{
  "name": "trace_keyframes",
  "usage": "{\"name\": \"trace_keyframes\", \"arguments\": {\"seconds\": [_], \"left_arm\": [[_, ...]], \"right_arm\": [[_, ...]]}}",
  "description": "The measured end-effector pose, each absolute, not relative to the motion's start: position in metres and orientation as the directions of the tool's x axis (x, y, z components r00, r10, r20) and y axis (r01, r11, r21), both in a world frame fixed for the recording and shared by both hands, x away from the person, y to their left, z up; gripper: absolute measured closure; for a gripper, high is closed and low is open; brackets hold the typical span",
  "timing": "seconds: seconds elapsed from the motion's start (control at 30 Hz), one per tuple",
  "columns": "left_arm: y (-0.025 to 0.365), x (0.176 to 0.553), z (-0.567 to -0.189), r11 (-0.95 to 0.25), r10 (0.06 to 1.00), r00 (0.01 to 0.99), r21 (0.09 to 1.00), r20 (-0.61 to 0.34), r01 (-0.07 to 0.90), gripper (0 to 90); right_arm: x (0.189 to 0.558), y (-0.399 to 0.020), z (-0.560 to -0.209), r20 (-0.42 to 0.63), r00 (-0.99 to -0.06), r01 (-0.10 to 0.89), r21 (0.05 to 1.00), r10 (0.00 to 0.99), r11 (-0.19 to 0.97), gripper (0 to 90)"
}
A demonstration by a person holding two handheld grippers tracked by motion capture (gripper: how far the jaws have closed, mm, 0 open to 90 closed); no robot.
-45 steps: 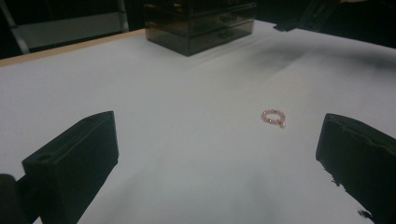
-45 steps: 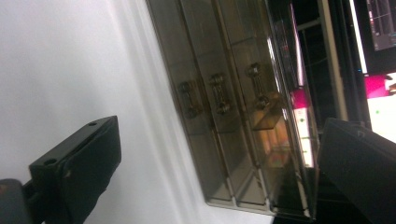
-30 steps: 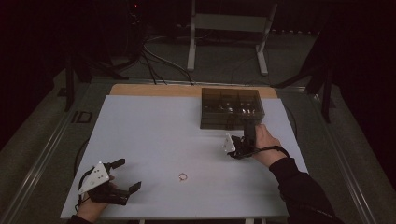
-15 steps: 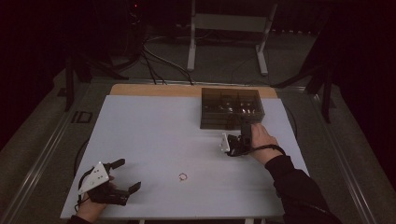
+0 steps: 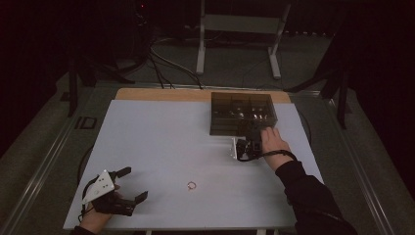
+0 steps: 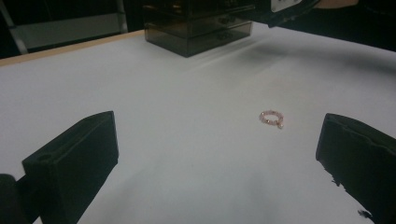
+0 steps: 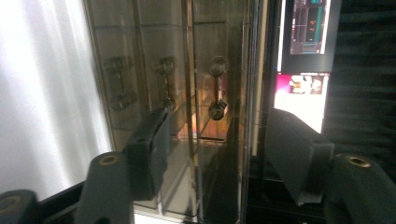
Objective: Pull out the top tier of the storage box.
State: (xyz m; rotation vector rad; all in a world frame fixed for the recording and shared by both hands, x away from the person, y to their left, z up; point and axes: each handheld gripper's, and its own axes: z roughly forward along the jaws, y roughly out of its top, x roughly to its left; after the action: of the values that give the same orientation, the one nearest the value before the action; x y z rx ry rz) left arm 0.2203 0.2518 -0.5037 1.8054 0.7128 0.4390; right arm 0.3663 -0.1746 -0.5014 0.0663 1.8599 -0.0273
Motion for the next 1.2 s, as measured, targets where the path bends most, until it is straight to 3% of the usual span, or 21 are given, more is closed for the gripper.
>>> {"name": "trace_keyframes", "arguments": {"seconds": [0.4,0.97,1.2], "left_arm": [[0.252,0.221,-0.504,-0.225,0.662,0.748,0.940,-0.046,0.256,0.0],[0.253,0.220,-0.504,-0.223,0.660,0.750,0.941,-0.047,0.255,0.0],[0.253,0.220,-0.504,-0.226,0.659,0.750,0.939,-0.047,0.258,0.0]], "right_arm": [[0.372,-0.173,-0.504,-0.965,-0.262,0.066,-0.044,-0.025,0.997,65.9],[0.382,-0.170,-0.511,-0.961,-0.255,0.051,-0.126,-0.110,0.991,78.9],[0.382,-0.171,-0.514,-0.963,-0.229,0.038,-0.156,-0.144,0.987,80.0]]}}
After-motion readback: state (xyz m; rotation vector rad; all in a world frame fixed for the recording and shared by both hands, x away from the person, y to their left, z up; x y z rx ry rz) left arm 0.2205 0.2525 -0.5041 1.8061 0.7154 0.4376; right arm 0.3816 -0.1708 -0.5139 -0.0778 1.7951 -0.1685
